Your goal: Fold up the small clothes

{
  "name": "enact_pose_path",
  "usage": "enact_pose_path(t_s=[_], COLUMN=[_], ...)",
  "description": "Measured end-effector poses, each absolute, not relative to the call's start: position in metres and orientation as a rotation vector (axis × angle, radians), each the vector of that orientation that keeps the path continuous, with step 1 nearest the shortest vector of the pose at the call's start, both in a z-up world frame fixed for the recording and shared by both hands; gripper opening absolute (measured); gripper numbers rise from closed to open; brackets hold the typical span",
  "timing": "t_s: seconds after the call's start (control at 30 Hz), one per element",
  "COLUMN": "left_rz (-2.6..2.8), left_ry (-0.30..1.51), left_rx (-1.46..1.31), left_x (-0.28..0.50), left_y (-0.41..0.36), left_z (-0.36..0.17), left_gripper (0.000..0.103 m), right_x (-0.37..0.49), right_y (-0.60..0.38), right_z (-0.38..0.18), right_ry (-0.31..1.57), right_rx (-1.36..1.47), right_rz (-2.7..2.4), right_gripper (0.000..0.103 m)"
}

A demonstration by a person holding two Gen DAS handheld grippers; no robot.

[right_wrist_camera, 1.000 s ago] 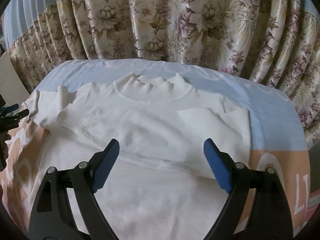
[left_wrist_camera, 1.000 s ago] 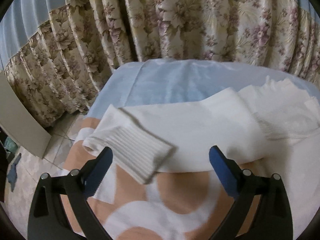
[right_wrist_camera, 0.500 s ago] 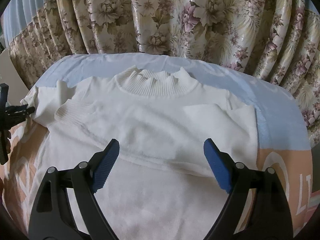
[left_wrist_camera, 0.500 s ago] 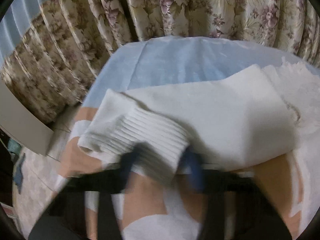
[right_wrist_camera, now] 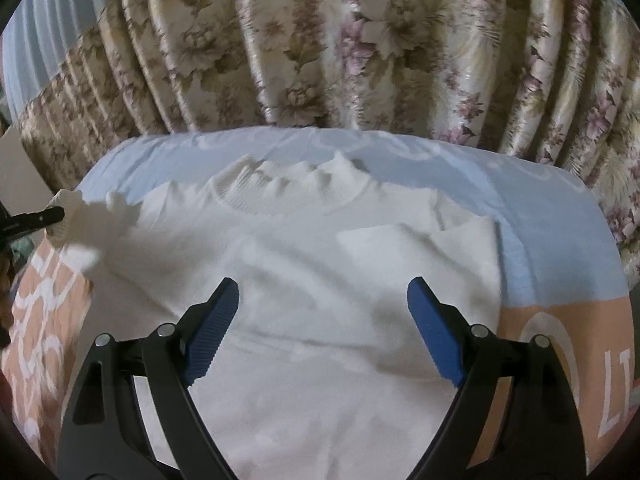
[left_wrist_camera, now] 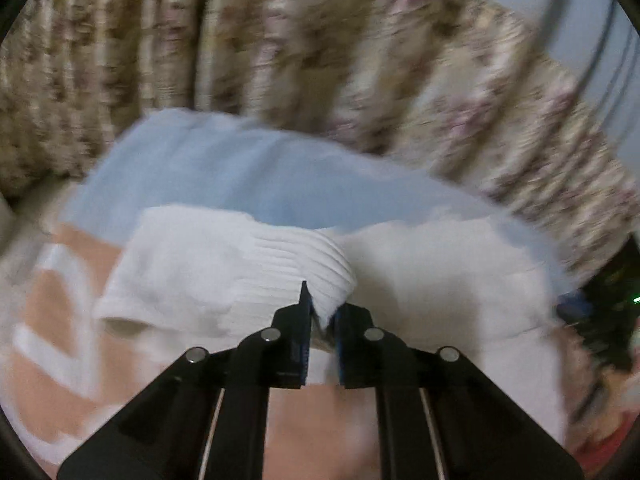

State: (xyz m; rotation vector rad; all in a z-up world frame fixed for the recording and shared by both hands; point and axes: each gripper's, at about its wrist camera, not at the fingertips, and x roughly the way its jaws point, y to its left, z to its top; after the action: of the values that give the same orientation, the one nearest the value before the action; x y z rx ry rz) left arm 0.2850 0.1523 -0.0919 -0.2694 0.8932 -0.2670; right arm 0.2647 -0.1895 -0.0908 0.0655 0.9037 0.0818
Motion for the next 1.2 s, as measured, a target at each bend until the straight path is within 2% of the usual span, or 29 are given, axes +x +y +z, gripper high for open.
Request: enact_pose_path(t_s=[0.13,0.43,0.5,0.57,0.6,0.73,0.83,1.07,1.1,1.2], left_rz=[-0.397,-0.603,-0.607,-0.569,-0.541,-0.51,-0.452,-0.269,-0.26,-0.241], left_ry=[0.89,0.994,1.052,1.035,1.008,0.97,0.933,0.916,0.919,0.933], left_rx=[-0.298,-0.306,-0.261,-0.202,-0.168,-0.1,-0.04,0.015,0.018,0.007], left_x=[0.3,0.318,0.317,0.31,0.304,0.287,0.278,0.3,0.301,0.305], left_y=[0.08,-0.059,-0.078,-0.082,-0.079,-0.063,-0.04,0.018,0.024,0.035], left_z=[-0.089,-0.124,-0.137,-0.138,-0.135,-0.126,-0.123,-0.136,-0.139,-0.146], left_gripper=[0.01,0.012,0.025,0.069,0.074,0.076,0.078,0.078,0.078,0.078], right_x=[0.271,0.266,0.265,0.263,0.262,0.262,0.265,0.282,0.287,0.301], right_y=[-0.216,-0.263,-0.269,-0.271,-0.273,-0.272,-0.261,-0.205,-0.197,-0.178], right_z=[-0.09,-0.1,-0.104,-0.108,-0.109,-0.116,-0.121,-0.124,-0.127,-0.138], right_ry=[0.902,0.916,0.927,0.936,0.937,0.952,0.968,0.976,0.982,1.017], right_rx=[0.109,0.141,0.146,0.146,0.146,0.169,0.177,0.137,0.134,0.148], right_rz=[0.043,-0.046,-0.053,-0.056,-0.057,-0.05,-0.013,0.126,0.143,0.18], right_gripper=[0.087,0.086,0.086,0.086,0.086,0.086,0.079,0.079,0.078,0.066])
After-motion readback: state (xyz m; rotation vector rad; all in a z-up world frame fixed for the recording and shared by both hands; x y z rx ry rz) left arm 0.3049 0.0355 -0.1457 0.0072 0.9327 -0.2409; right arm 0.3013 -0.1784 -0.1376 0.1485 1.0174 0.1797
